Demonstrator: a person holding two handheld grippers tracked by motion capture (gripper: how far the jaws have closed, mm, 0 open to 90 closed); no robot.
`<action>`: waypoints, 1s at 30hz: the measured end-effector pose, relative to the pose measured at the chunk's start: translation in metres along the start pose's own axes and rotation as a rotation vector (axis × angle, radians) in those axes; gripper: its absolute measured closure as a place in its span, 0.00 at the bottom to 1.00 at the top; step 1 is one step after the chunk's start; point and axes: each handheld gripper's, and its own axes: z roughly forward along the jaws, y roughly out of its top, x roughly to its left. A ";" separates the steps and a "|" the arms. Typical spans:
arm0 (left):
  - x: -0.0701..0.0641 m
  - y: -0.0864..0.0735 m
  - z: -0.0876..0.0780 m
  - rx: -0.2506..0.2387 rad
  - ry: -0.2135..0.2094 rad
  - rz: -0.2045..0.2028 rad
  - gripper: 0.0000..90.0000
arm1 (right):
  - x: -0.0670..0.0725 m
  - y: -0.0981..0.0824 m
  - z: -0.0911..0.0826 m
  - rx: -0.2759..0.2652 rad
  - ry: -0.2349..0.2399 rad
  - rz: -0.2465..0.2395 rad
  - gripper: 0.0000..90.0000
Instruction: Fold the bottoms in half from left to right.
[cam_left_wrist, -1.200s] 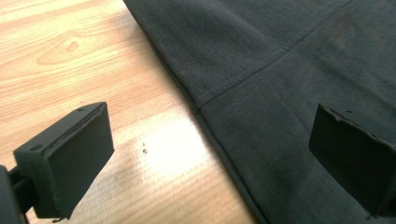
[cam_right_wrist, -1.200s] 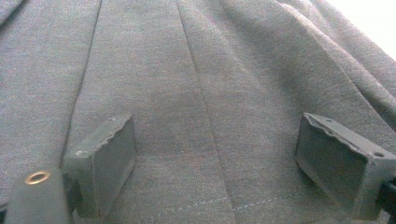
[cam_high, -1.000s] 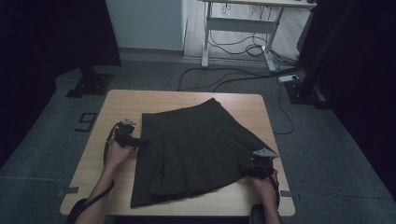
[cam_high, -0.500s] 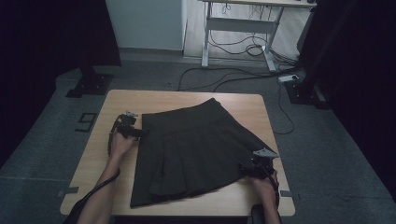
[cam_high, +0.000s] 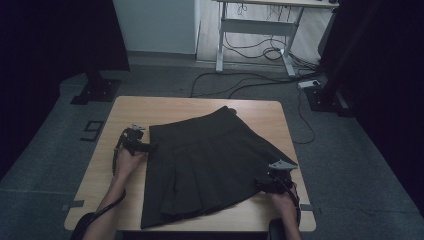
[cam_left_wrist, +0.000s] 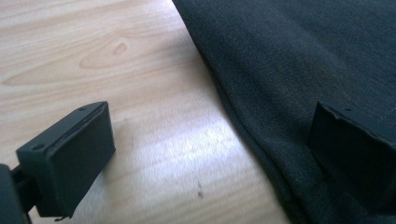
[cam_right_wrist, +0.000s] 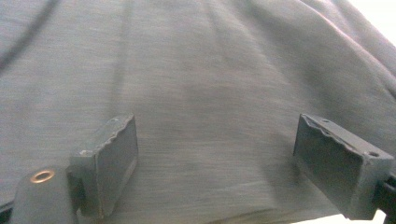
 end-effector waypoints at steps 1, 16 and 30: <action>0.000 -0.001 -0.001 -0.001 0.000 -0.002 0.01 | 0.004 0.002 -0.002 -0.003 0.012 -0.012 0.16; -0.001 -0.003 -0.003 0.001 0.001 -0.002 0.00 | 0.129 0.053 0.004 -0.031 0.447 -0.261 0.19; -0.001 -0.003 -0.003 0.000 0.001 -0.004 0.00 | 0.247 0.065 0.030 0.044 0.646 -0.482 0.15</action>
